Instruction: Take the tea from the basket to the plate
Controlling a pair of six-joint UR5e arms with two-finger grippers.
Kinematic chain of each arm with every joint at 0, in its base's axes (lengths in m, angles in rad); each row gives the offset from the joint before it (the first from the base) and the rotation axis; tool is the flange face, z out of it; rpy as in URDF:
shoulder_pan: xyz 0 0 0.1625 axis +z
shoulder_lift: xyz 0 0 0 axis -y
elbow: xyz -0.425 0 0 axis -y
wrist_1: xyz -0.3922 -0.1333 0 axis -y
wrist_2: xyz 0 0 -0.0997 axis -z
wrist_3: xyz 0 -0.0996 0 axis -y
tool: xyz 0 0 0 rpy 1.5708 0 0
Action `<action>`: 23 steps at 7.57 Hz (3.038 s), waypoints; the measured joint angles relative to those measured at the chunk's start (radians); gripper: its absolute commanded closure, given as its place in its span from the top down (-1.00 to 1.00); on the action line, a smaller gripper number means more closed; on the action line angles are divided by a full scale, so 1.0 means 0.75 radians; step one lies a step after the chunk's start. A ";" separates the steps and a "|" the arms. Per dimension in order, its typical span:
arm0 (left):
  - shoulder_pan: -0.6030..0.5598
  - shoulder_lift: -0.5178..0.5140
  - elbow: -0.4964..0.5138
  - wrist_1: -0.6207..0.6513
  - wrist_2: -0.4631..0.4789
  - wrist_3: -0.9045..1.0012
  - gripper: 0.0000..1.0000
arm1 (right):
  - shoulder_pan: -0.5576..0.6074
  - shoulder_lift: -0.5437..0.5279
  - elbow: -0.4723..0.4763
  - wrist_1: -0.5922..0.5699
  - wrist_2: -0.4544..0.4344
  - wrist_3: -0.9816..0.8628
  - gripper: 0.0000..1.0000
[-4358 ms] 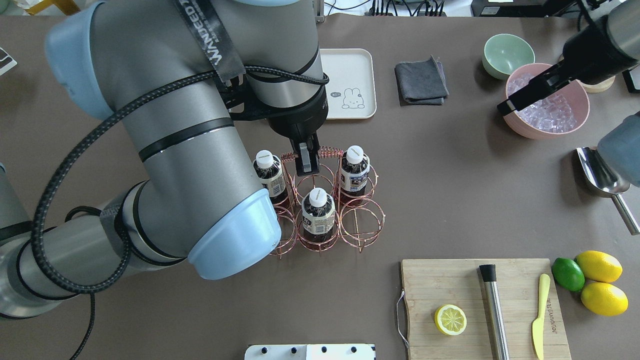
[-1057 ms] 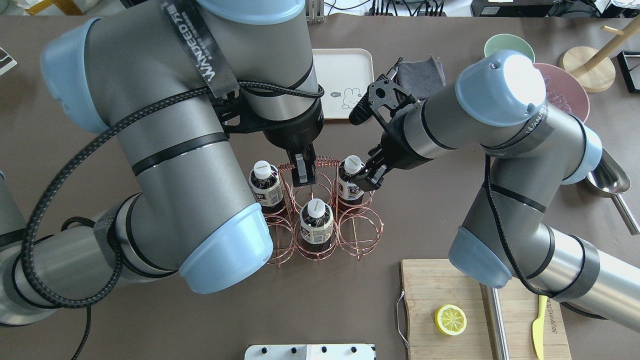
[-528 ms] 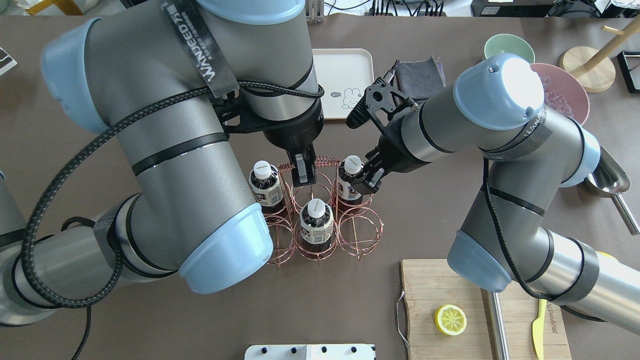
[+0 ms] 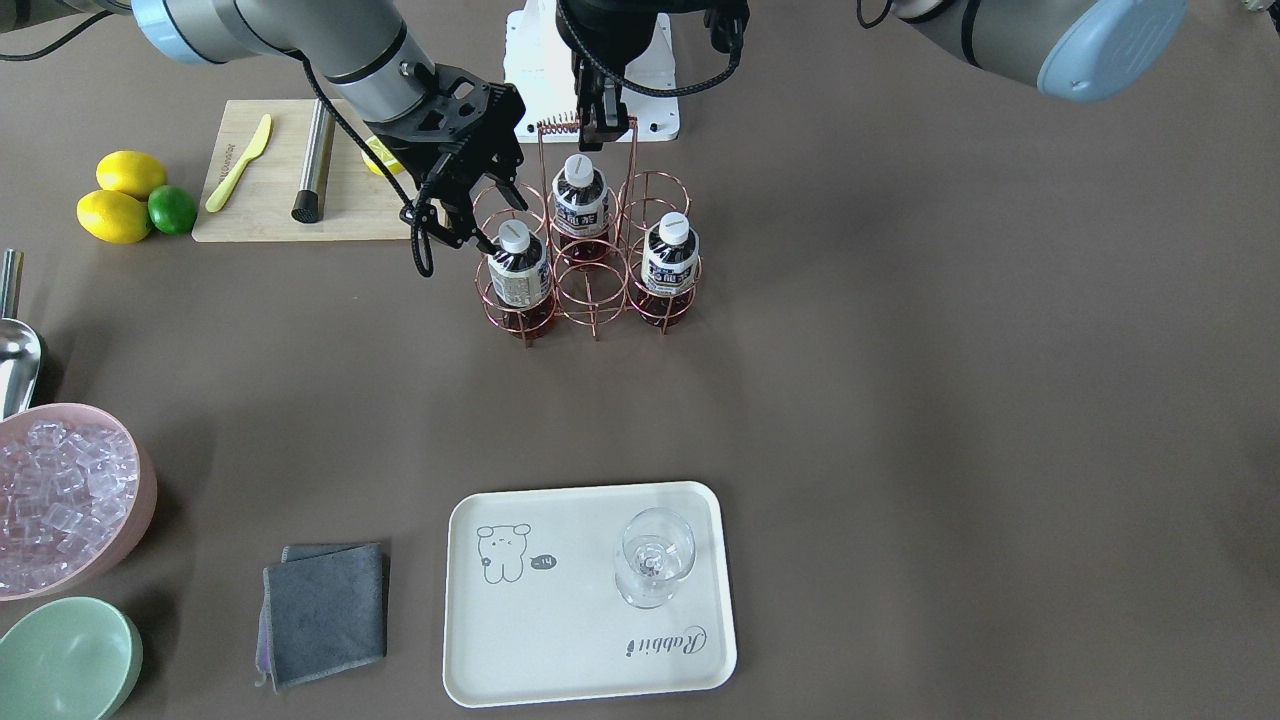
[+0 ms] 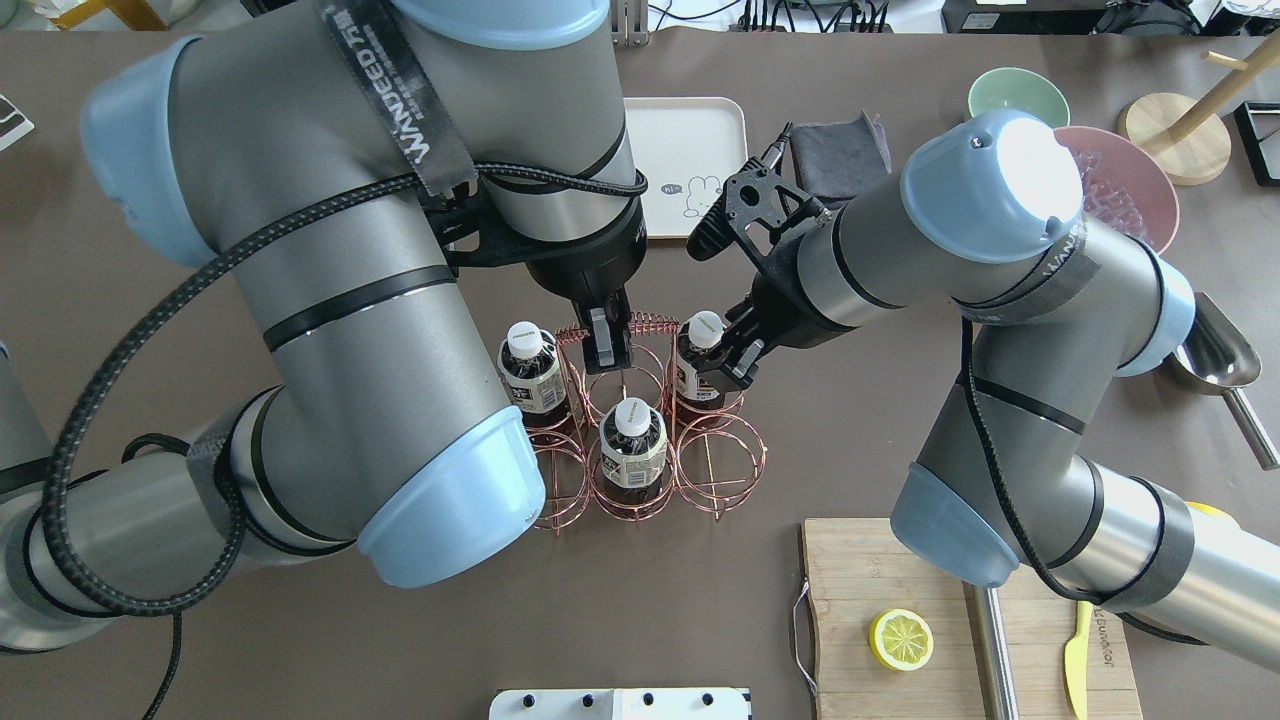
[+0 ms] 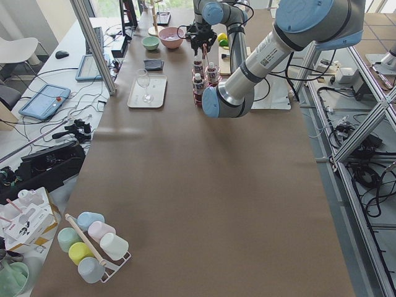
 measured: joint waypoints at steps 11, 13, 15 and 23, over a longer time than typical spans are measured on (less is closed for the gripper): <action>0.008 0.000 -0.002 0.000 0.001 -0.002 -1.00 | -0.001 0.023 -0.007 -0.001 -0.009 -0.006 -1.00; 0.008 0.001 -0.001 0.001 0.001 -0.002 -1.00 | -0.001 0.022 0.002 -0.001 -0.007 -0.007 -1.00; 0.009 0.001 -0.001 0.000 0.001 -0.002 -1.00 | -0.001 0.019 0.013 -0.001 -0.003 -0.009 -1.00; 0.012 0.001 -0.001 0.002 0.001 -0.002 -1.00 | 0.001 -0.007 0.086 -0.004 0.013 -0.064 -1.00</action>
